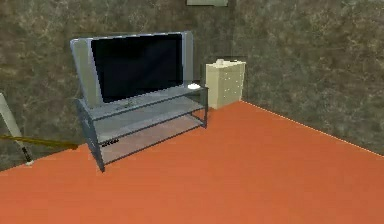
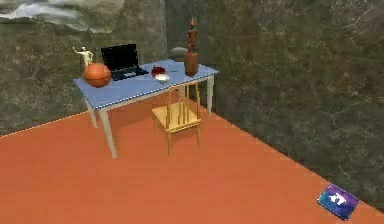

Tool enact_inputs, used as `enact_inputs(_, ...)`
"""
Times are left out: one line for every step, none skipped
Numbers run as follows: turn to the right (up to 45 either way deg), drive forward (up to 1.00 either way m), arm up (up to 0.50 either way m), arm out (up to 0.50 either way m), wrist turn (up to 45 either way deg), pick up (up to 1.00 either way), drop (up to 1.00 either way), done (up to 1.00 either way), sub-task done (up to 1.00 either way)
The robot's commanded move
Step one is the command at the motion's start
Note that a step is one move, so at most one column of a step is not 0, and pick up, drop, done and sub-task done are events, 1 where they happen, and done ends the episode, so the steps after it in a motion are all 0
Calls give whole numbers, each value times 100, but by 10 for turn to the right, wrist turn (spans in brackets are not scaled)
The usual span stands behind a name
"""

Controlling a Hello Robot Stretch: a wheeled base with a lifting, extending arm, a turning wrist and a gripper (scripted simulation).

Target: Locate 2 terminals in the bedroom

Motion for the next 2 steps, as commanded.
enact_inputs(-330, 0, 0, 0, 0, 0, 0, 0, 0)
enact_inputs(-30, 0, 0, 0, 0, 0, 0, 0, 0)
